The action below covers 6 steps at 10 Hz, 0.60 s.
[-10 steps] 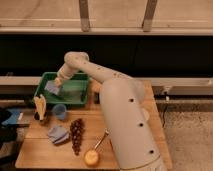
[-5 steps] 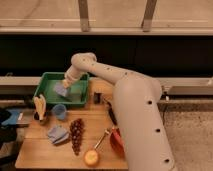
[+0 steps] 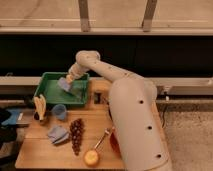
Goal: Wipe tray with sponge
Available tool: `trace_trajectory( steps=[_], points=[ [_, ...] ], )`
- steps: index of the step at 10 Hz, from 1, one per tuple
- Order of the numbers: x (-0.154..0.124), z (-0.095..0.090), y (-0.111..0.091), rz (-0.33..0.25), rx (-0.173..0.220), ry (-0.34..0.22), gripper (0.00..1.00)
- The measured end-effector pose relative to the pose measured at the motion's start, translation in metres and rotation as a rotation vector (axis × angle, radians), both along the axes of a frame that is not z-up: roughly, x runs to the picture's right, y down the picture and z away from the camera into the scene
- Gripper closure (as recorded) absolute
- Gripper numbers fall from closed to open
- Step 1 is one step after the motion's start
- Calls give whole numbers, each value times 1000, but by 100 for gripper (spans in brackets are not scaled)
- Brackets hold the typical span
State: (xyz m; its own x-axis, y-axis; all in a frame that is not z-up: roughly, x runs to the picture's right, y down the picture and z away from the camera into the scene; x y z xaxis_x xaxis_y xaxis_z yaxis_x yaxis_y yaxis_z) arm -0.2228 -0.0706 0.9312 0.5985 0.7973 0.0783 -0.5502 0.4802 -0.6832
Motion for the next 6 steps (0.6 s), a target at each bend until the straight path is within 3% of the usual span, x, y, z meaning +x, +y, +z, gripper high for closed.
trace_trajectory(
  steps=[3, 6],
  points=[
    [-32, -4, -1, -56, 6, -59, 100],
    [-53, -34, 19, -118, 15, -88, 100]
  ],
)
